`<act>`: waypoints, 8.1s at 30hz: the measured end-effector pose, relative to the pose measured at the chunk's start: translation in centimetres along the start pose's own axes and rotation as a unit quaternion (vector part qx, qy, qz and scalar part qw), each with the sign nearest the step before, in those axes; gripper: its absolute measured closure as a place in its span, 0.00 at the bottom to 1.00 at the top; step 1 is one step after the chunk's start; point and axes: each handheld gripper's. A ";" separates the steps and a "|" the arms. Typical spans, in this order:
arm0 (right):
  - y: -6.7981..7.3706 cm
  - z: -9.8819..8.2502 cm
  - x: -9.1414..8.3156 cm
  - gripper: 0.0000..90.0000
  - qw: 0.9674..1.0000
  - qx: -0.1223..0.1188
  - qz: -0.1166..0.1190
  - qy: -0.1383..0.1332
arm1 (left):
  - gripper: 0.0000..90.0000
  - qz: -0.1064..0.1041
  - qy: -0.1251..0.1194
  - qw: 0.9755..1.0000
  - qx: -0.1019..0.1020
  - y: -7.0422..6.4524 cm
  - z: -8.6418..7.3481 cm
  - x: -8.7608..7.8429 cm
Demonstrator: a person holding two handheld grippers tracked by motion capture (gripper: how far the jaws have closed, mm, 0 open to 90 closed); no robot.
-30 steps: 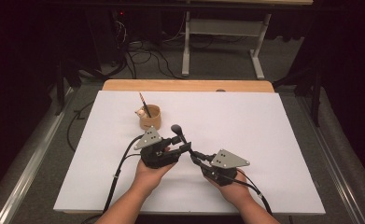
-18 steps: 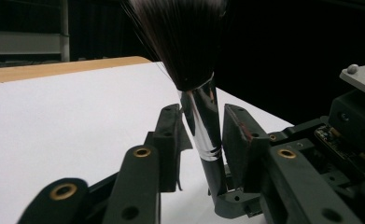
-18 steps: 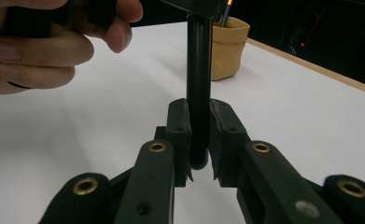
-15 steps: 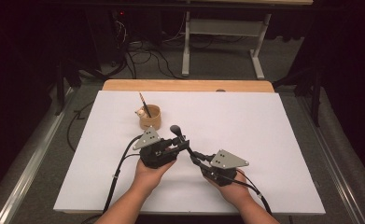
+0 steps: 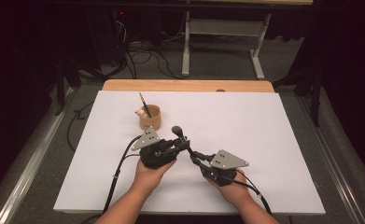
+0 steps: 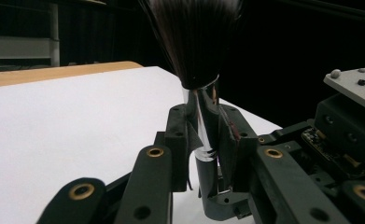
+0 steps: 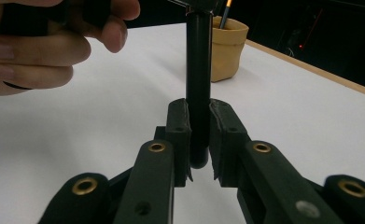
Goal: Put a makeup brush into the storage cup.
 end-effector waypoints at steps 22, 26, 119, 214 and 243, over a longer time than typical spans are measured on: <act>-0.5 0.1 -0.2 0.55 0.999 0.031 0.002 -0.008 | 0.86 0.004 -0.006 1.000 0.016 0.5 0.3 -0.6; -0.7 0.1 -0.4 0.49 0.999 0.040 0.000 -0.011 | 0.86 0.019 -0.004 1.000 0.021 1.1 0.6 -1.1; -5.8 -0.3 -7.6 0.01 0.985 0.109 -0.124 -0.039 | 0.86 0.162 -0.006 0.987 0.015 7.5 1.6 -6.3; -5.6 -1.3 -8.1 0.02 0.986 0.106 -0.119 -0.045 | 0.86 0.241 0.008 0.971 -0.002 12.6 6.7 -0.5; -5.5 -1.3 -8.0 0.02 0.987 0.105 -0.115 -0.040 | 0.86 0.254 0.068 0.964 0.031 12.5 5.0 1.6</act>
Point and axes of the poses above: each handheld gripper's, and its own axes: x roughly forward along the jaws, z roughly out of its top, y roughly to its left, and after that the axes turned 11 degrees about z, right-handed
